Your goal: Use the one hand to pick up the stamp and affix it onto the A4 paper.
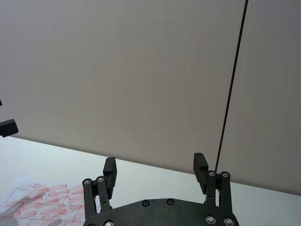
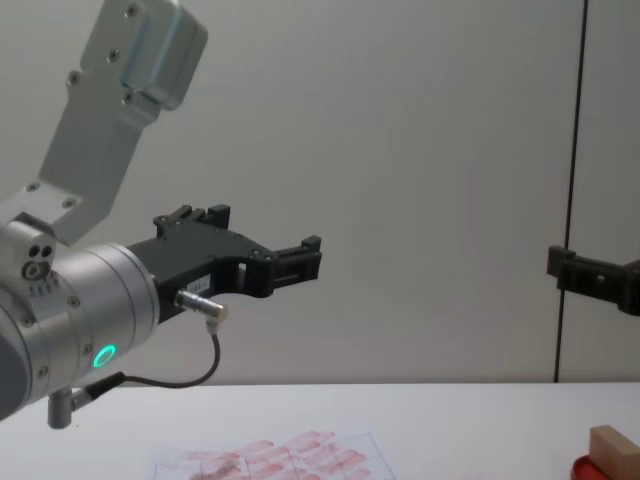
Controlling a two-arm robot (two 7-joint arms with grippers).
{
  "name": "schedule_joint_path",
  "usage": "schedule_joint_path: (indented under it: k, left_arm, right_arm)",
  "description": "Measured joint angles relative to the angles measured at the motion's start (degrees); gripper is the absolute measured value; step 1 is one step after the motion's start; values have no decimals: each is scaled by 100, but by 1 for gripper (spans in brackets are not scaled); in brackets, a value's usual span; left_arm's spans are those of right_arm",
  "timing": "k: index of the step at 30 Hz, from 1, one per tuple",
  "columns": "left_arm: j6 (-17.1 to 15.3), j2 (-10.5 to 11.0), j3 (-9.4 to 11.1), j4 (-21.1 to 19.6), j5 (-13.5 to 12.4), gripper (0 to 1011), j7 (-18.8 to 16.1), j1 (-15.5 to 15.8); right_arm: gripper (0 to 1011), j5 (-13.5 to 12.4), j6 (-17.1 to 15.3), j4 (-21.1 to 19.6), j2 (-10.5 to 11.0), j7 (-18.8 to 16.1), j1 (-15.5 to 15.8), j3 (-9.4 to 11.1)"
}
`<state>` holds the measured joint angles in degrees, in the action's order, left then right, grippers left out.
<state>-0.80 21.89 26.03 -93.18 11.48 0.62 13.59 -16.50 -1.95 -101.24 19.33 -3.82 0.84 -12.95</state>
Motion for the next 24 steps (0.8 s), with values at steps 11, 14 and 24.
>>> schedule_joint_path:
  k: [11, 14, 24]
  left_arm:
    - [0, 0, 0, 0, 0, 1001, 0, 0]
    - [0, 0, 0, 0, 0, 1001, 0, 0]
    - [0, 0, 0, 0, 0, 1001, 0, 0]
  right_arm:
    - [1001, 3, 0, 0, 0, -1, 0, 1]
    - [1001, 3, 0, 1, 0, -1, 0, 1]
    - [1001, 5, -1, 2, -1, -1, 0, 1]
